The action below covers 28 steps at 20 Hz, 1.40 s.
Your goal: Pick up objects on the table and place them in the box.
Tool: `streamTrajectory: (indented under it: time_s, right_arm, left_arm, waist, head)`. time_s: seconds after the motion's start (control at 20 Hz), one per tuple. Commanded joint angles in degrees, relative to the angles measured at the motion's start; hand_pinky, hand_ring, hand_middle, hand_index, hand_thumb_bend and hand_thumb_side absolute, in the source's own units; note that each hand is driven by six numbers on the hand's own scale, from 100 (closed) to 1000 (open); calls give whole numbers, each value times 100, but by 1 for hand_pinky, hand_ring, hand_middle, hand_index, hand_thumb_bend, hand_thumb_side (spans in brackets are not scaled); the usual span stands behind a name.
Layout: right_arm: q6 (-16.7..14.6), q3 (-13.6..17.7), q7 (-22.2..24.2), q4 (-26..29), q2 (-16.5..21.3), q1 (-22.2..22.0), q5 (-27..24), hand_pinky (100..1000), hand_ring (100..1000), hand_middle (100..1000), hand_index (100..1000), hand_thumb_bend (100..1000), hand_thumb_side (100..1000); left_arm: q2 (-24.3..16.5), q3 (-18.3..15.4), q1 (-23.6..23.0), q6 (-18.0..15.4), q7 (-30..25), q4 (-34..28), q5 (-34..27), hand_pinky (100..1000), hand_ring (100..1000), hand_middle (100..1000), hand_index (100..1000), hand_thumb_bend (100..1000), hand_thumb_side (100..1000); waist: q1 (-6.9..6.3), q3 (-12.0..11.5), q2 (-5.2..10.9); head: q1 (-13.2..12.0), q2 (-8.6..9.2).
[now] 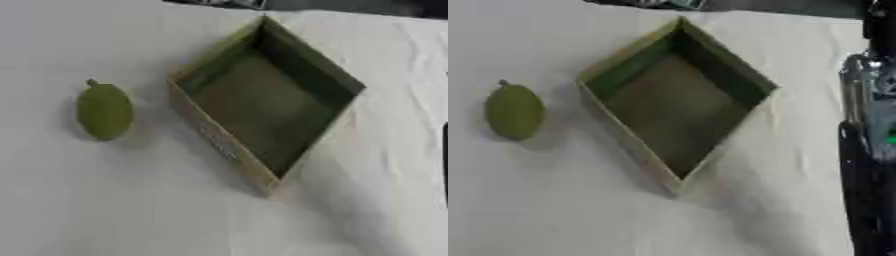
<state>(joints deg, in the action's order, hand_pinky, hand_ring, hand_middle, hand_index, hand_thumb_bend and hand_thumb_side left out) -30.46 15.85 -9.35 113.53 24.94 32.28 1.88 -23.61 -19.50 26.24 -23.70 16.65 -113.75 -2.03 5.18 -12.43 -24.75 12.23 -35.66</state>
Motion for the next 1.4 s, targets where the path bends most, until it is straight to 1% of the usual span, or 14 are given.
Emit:
streamTrajectory:
  time_s: [0.05,0.2,0.3,0.35,0.4,0.5,0.6,0.8,0.95,1.1,1.2,1.3,1.35,1.4]
  right_arm:
    - [-7,18,17,106,122,77,-34,807,620,582,771,100,503]
    - [7,36,8,106,123,108,-35,807,621,583,771,100,494]
    - [6,53,5,106,133,137,-25,806,621,583,771,100,480]
    - [4,59,3,106,139,142,-20,806,621,583,771,100,484]
    - [5,61,1,106,147,141,-17,806,621,583,771,100,487]
    - [10,52,7,106,172,125,-10,807,621,583,771,100,498]
    - [15,41,16,106,200,113,-7,807,621,583,771,100,500]
    - [18,29,23,106,247,97,-5,807,621,582,771,100,505]
    - [18,12,41,106,270,92,-2,808,621,582,771,100,509]
    - [19,2,52,106,291,96,-2,808,621,582,772,100,507]
    - [16,-3,59,106,297,106,-5,807,622,582,771,100,502]
    - [15,-2,58,106,298,110,-11,807,622,582,771,100,502]
    - [14,-3,59,106,301,111,-12,807,622,582,772,100,504]
    - [15,-7,65,106,313,106,-9,807,622,582,772,100,506]
  left_arm:
    - [-179,12,60,-11,-40,-84,-2,595,662,640,739,100,572]
    - [-204,34,85,-9,-50,-84,-1,600,676,655,743,100,571]
    - [-287,53,109,-21,-50,-84,72,605,687,665,749,100,525]
    - [-382,80,114,-38,-60,-84,145,613,698,678,757,100,475]
    - [-486,113,109,-57,-70,-84,225,616,703,682,761,100,452]
    - [-794,206,24,-93,-121,-84,438,623,716,692,773,100,370]
    - [-1186,321,-165,-88,-234,-84,738,631,726,699,784,100,328]
    - [-1972,561,-540,36,-455,-79,1530,671,742,709,810,100,172]
    - [-2541,745,-777,81,-450,66,2163,713,753,716,833,100,105]
    - [-3043,933,-1039,103,-434,291,2715,748,768,732,853,100,126]
    - [-3256,1029,-1175,105,-463,396,2975,782,785,749,877,100,177]
    - [-3353,1081,-1245,93,-496,452,3161,782,785,749,877,100,177]
    - [-3398,1114,-1275,64,-516,459,3227,822,797,771,906,100,331]
    - [-3553,1217,-1385,-105,-652,444,3367,826,799,773,908,100,347]
  waist:
    - [-38,2,138]
    - [-55,42,126]
    - [-70,65,122]
    - [-83,73,122]
    - [-98,77,123]
    - [-139,79,120]
    - [-183,82,115]
    - [-242,93,105]
    - [-271,103,96]
    - [-295,107,87]
    - [-303,110,85]
    - [-305,113,85]
    - [-307,114,83]
    - [-310,110,80]
  head:
    - [30,43]
    - [93,22]
    - [129,-17]
    - [145,-33]
    - [158,-40]
    - [195,-40]
    - [230,-35]
    - [270,-10]
    - [264,6]
    - [243,24]
    - [228,33]
    - [221,38]
    - [221,43]
    - [226,56]
